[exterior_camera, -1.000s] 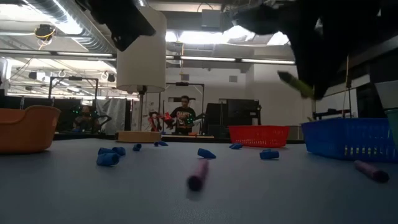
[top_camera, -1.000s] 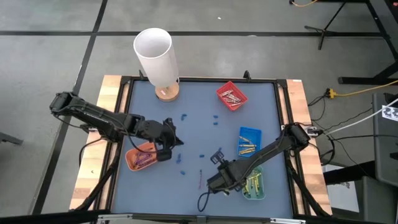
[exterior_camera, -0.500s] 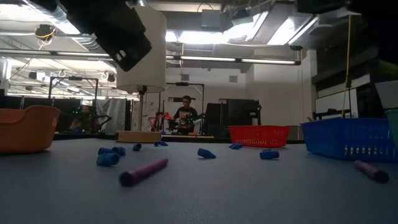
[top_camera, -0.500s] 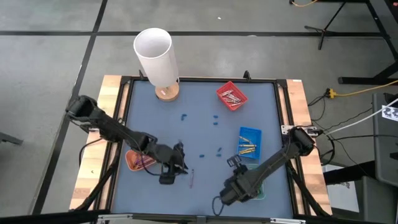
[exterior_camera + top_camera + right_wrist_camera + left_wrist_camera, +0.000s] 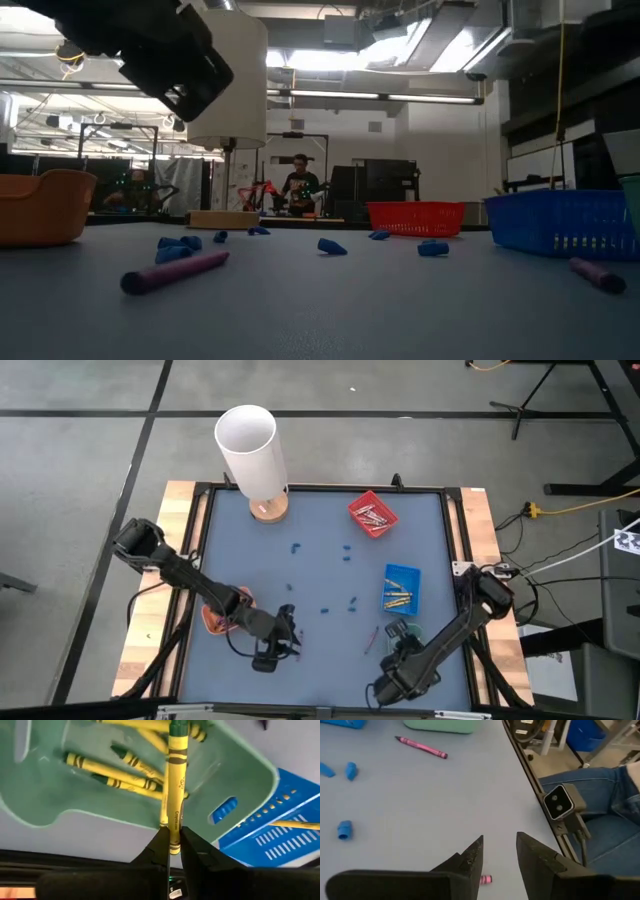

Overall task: Sort crayons
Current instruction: Put the green crayon into the green bin, then put the violet crayon into the orange bin

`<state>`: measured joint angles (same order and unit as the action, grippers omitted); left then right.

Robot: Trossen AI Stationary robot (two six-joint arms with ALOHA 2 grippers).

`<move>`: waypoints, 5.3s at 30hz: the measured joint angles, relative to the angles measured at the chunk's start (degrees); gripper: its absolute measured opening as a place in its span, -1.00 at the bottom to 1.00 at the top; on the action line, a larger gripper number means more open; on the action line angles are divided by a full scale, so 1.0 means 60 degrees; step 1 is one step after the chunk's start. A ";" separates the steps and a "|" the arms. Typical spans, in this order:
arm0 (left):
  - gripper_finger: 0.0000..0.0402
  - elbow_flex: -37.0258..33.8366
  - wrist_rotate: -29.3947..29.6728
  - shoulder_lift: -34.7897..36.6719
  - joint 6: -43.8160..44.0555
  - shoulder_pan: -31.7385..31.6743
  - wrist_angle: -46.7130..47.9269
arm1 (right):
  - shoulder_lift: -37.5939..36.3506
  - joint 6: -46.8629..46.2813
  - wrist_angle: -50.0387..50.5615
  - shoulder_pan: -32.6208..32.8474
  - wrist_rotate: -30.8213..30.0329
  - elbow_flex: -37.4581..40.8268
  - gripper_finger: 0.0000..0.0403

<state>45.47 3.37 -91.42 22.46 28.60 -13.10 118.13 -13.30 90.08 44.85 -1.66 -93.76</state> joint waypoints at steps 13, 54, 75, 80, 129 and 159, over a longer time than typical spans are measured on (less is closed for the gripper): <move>-0.49 0.0000 0.0510 0.0007 0.1398 0.0142 0.0373 | 0.0000 -0.0003 -0.0029 0.0079 0.0039 0.0077 -0.79; -0.53 0.5513 -0.0974 -0.2852 0.9831 0.0127 0.7307 | 0.0000 -0.1599 -0.0395 0.0082 -0.0726 0.0084 -0.31; -0.53 0.6019 0.0286 -0.3777 1.1021 -0.0238 0.8953 | 0.0000 -0.1304 -0.0693 0.0082 -0.0905 0.0084 -0.31; -0.53 0.6018 0.0003 -0.4165 1.1241 -0.0201 0.9030 | 0.0000 -0.1300 -0.0493 0.0082 -0.0906 0.0084 -0.31; -0.99 0.5975 -0.0240 -0.3837 0.9862 -0.0044 0.9472 | 0.0000 -0.1304 -0.0535 0.0083 -0.0908 0.0080 -0.31; -0.95 0.5405 0.0313 -0.0867 0.8446 0.0723 1.6777 | 0.0000 0.0274 -0.1259 -0.0148 -0.2726 0.0077 -0.31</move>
<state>77.91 5.25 -96.62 73.13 32.94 87.56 118.13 -11.65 82.52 43.96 -18.02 -93.30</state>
